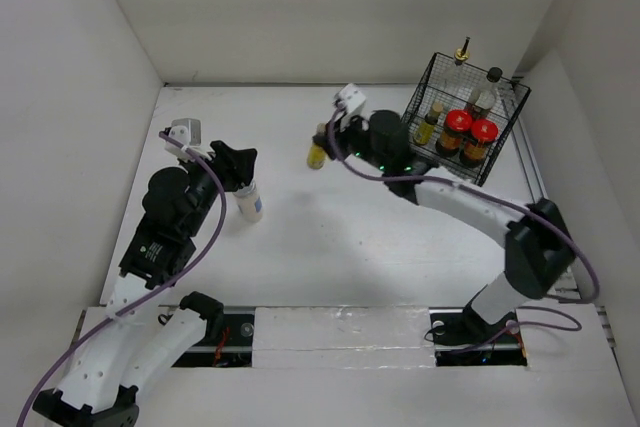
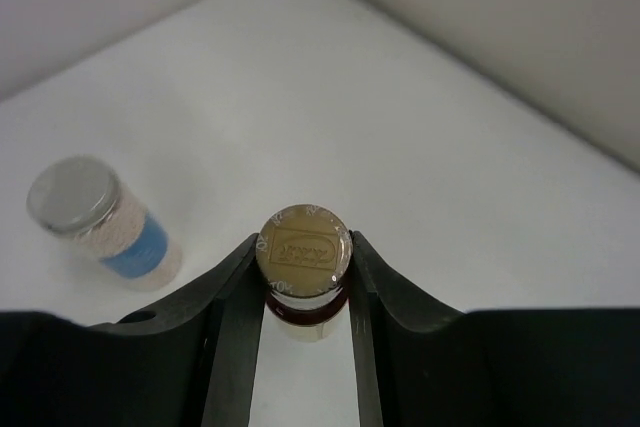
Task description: Organize the condiment bottles
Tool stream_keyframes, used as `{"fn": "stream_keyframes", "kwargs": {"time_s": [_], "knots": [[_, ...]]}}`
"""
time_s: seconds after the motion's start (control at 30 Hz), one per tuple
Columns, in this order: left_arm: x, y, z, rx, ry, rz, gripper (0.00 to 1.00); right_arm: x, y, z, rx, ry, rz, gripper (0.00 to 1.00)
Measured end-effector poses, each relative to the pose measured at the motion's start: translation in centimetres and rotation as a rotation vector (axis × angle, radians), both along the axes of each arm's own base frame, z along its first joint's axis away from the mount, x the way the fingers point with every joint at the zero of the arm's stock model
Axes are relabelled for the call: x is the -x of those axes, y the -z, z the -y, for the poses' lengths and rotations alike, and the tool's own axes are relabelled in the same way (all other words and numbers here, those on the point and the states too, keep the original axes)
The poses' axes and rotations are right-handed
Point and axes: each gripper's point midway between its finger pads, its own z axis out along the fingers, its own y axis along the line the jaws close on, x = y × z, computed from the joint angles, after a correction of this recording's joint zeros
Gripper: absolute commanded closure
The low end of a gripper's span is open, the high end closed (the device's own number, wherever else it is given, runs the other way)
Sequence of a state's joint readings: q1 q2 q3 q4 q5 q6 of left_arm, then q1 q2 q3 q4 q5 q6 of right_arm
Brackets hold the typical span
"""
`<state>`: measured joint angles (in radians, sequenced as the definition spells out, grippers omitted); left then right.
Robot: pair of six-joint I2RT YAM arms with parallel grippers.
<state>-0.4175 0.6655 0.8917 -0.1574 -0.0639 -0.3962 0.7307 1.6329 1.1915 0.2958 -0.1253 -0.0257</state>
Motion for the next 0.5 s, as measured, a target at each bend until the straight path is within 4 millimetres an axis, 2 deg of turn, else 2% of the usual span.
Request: {"fn": "stream_keyframes", "kwargs": {"time_s": [0.1,0.13,0.23,0.33,0.5], "knots": [[-0.1,0.1,0.0,-0.002,0.0,-0.003,0.51,-2.3,-7.2,7.1,-0.094,0.179,0.116,0.86],[-0.1,0.1,0.0,-0.002,0.0,-0.005,0.5,-2.8,-9.0,9.6,-0.12,0.242,0.151,0.86],[-0.1,0.2,0.1,-0.002,0.003,-0.008,0.47,-3.8,-11.7,16.1,-0.155,0.418,0.211,0.87],[-0.1,0.2,0.1,-0.002,0.004,-0.008,0.47,-4.4,-10.8,19.9,-0.141,0.521,0.196,0.87],[-0.3,0.4,0.3,-0.005,0.007,-0.016,0.47,-5.7,-6.7,23.6,-0.08,0.614,0.093,0.87]]}}
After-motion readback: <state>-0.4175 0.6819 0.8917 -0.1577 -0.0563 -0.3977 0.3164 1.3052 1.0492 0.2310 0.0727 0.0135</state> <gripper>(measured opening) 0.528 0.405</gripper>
